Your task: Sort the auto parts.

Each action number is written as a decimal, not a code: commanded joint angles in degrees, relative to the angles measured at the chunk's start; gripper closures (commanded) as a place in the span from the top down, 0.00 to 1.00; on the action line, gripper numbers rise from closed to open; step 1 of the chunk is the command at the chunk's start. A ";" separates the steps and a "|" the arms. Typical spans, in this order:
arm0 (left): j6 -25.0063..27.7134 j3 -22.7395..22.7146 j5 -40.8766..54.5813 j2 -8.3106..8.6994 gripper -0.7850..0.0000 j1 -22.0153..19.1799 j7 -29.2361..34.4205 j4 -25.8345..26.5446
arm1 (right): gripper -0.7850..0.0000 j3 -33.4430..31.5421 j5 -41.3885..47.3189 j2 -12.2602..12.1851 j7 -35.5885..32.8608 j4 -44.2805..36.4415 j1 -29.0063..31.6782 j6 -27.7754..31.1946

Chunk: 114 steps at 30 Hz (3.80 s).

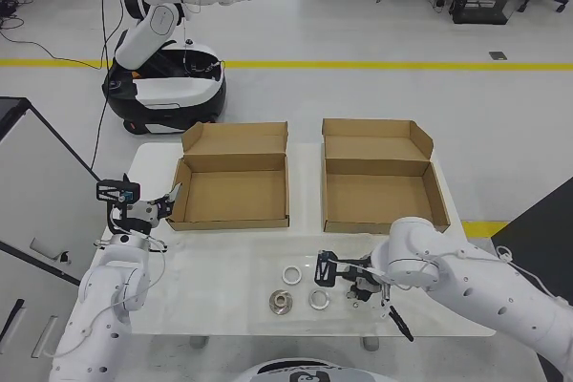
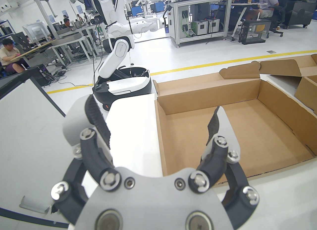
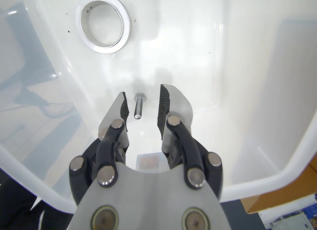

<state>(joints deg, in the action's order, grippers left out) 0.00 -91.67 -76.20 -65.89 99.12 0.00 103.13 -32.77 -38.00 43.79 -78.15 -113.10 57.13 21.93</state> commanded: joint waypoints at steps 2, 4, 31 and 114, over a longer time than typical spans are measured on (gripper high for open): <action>0.00 0.00 0.00 0.00 1.00 0.00 0.00 0.00 | 0.35 -0.13 0.07 0.06 -0.05 0.14 -0.06 0.15; 0.00 0.00 0.00 0.00 1.00 0.00 0.00 0.00 | 0.31 -0.15 0.18 0.12 -0.17 0.27 -0.08 0.25; 0.00 0.00 0.00 0.00 1.00 0.00 0.00 0.00 | 0.00 -1.56 2.13 -0.08 -1.19 -0.34 1.13 0.67; 0.00 0.00 0.00 0.00 1.00 0.00 0.00 0.00 | 0.00 -24.22 62.31 -15.09 31.86 1.33 -0.44 36.07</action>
<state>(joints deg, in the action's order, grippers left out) 0.00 -91.67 -76.20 -65.89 99.12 0.00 103.13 -57.11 23.55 28.75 -46.20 -111.76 57.09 58.07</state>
